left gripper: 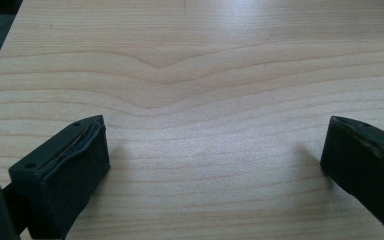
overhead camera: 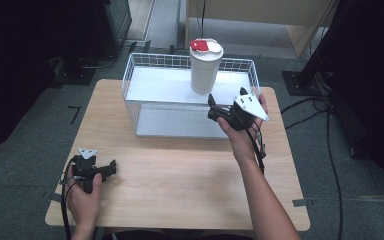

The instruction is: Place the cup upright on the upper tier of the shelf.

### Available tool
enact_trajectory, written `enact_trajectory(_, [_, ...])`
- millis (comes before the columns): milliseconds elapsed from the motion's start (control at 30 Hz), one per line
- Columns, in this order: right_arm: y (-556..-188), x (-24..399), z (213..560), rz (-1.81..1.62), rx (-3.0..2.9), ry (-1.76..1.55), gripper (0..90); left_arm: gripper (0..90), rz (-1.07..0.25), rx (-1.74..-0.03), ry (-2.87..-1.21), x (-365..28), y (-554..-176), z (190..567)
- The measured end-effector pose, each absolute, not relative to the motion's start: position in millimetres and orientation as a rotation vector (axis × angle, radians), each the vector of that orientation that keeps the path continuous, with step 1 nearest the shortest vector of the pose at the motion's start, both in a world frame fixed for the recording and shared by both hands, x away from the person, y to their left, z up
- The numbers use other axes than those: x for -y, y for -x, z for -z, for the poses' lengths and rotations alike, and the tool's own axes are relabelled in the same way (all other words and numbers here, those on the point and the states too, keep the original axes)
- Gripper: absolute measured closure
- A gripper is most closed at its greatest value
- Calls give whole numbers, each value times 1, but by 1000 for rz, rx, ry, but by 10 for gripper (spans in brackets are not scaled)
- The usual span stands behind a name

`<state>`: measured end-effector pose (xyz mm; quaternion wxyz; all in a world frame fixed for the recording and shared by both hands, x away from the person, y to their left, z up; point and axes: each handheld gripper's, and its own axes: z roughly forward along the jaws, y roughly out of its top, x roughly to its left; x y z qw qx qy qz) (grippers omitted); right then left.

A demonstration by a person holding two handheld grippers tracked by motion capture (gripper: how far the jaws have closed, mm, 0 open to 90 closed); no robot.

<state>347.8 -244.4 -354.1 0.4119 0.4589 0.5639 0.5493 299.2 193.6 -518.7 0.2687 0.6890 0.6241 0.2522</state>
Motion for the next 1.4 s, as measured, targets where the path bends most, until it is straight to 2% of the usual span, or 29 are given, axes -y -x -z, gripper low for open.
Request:
enact_trajectory(467, [-320, 272, 371, -1350, -1414, -1167, 0, 0, -680, -1687, -1857, -193, -299, 519])
enact_trajectory(1400, [-275, 326, 428, -1270, -1418, -1275, 0, 0, -678, -1684, -1859, -193, -300, 519])
